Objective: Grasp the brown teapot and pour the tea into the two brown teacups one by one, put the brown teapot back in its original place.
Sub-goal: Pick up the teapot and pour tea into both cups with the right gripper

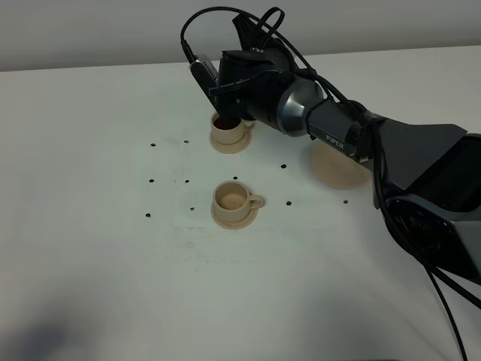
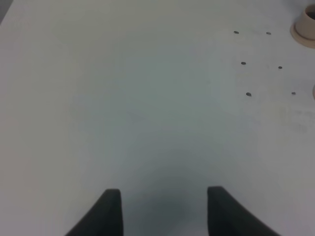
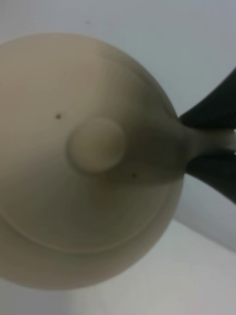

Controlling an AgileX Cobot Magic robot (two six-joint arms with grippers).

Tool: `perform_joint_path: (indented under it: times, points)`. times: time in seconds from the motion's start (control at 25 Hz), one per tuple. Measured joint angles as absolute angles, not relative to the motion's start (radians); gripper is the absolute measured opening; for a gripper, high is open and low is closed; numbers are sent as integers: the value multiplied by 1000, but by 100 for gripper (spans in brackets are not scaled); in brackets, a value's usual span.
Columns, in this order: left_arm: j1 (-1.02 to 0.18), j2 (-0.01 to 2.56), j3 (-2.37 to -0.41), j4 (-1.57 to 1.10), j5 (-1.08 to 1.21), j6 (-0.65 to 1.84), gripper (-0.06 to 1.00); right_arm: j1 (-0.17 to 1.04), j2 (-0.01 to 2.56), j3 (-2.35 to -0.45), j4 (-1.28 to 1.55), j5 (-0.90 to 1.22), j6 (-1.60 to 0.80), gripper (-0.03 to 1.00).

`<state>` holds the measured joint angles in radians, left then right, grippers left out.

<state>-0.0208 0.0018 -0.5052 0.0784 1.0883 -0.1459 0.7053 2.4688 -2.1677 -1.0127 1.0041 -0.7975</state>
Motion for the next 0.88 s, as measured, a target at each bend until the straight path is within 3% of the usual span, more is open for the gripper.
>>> perform_joint_path:
  times: [0.32, 0.88]
  points:
    - [-21, 2, -505, 78, 1088, -146, 43, 705, 2469, -2306, -795, 1208, -785, 10]
    - [-21, 2, -505, 78, 1088, -146, 43, 662, 2443, -2370, -424, 1232, -496, 10]
